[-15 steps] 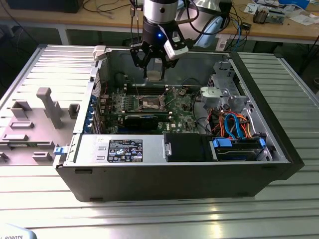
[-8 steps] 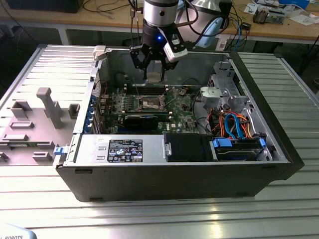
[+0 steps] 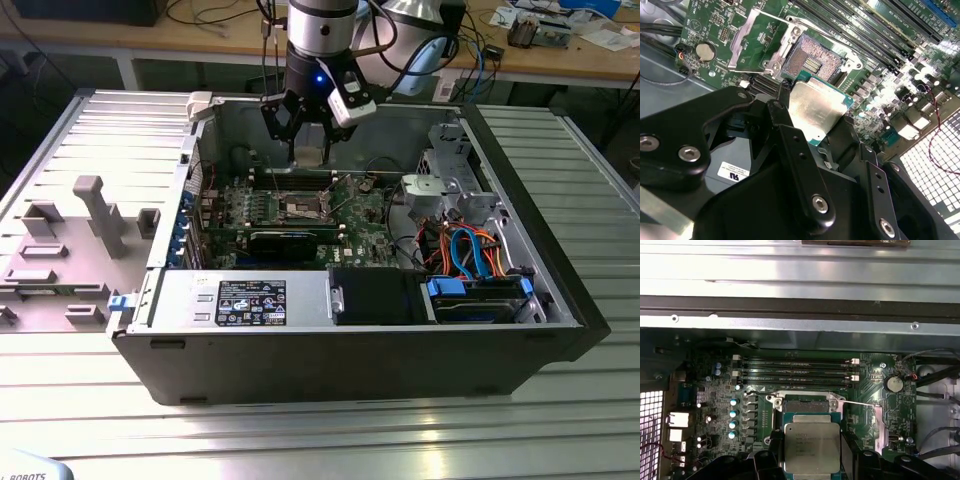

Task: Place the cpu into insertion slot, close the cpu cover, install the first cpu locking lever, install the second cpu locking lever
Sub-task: 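Place the cpu into insertion slot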

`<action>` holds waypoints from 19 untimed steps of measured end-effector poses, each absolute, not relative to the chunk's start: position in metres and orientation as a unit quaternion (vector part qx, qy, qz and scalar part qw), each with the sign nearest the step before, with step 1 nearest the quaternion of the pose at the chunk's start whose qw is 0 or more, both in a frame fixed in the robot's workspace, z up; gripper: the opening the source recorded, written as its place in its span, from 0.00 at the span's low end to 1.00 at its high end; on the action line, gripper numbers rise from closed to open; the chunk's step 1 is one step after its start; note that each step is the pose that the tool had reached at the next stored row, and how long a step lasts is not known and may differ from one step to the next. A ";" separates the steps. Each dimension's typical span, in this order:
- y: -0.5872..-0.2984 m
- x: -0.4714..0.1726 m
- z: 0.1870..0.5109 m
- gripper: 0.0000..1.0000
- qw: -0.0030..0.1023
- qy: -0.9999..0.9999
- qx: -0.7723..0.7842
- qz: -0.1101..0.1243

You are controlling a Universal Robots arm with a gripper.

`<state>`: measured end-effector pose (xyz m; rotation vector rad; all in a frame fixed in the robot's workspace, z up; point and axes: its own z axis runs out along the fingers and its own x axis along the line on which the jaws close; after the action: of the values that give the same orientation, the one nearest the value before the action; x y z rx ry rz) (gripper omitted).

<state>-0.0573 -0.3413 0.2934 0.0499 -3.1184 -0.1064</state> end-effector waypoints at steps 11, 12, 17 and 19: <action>-0.341 -0.057 0.290 0.55 0.011 -0.999 0.016 -0.034; -0.341 -0.057 0.290 0.55 0.011 -0.999 0.016 -0.034; -0.341 -0.057 0.290 0.55 0.010 -0.999 0.013 -0.034; -0.341 -0.057 0.290 0.55 0.010 -0.999 0.011 -0.034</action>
<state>-0.0573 -0.3413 0.2896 0.0358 -3.1188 -0.1064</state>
